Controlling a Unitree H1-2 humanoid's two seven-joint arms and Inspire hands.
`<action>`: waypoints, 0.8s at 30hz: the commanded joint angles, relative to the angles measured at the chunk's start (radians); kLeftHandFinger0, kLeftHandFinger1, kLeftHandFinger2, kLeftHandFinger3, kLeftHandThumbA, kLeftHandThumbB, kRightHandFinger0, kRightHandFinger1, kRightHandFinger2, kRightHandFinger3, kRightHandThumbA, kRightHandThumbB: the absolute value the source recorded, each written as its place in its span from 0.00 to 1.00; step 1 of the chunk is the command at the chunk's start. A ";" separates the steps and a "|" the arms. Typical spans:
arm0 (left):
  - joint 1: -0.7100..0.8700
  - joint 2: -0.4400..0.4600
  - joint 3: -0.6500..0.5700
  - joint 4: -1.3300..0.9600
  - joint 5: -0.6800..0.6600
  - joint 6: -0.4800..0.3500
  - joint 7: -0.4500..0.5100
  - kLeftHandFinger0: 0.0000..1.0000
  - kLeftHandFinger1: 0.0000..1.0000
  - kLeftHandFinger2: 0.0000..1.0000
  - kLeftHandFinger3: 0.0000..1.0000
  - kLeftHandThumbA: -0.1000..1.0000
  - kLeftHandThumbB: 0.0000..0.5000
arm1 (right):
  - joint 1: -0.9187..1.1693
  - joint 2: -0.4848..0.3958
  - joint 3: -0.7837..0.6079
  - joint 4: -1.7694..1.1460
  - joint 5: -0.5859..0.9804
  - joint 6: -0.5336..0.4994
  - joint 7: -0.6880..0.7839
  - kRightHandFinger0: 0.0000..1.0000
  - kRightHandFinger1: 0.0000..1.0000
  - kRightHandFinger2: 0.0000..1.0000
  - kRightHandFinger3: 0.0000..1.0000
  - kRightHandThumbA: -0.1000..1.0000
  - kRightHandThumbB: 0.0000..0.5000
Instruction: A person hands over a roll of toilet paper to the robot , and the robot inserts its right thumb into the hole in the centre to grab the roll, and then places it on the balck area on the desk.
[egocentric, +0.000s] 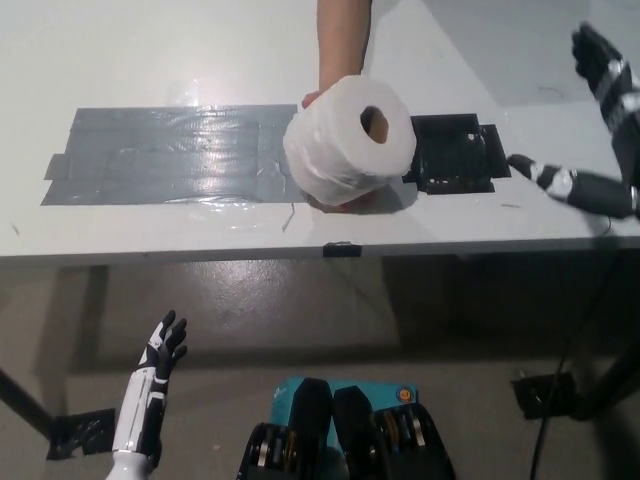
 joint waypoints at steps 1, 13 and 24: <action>-0.013 0.014 0.007 -0.028 0.025 -0.028 0.019 1.00 1.00 1.00 1.00 1.00 0.39 | -0.218 -0.113 0.064 0.110 0.031 0.231 0.170 1.00 1.00 1.00 1.00 1.00 0.67; -0.026 0.016 -0.007 -0.022 0.059 -0.026 0.019 1.00 1.00 1.00 1.00 1.00 0.43 | -0.779 -0.122 0.351 0.819 -0.125 0.172 0.447 1.00 1.00 1.00 1.00 1.00 0.74; -0.026 0.023 -0.025 -0.035 0.124 -0.021 0.023 1.00 1.00 1.00 1.00 0.98 0.33 | -0.992 -0.001 0.492 1.167 -0.238 0.117 0.375 1.00 1.00 1.00 1.00 1.00 0.90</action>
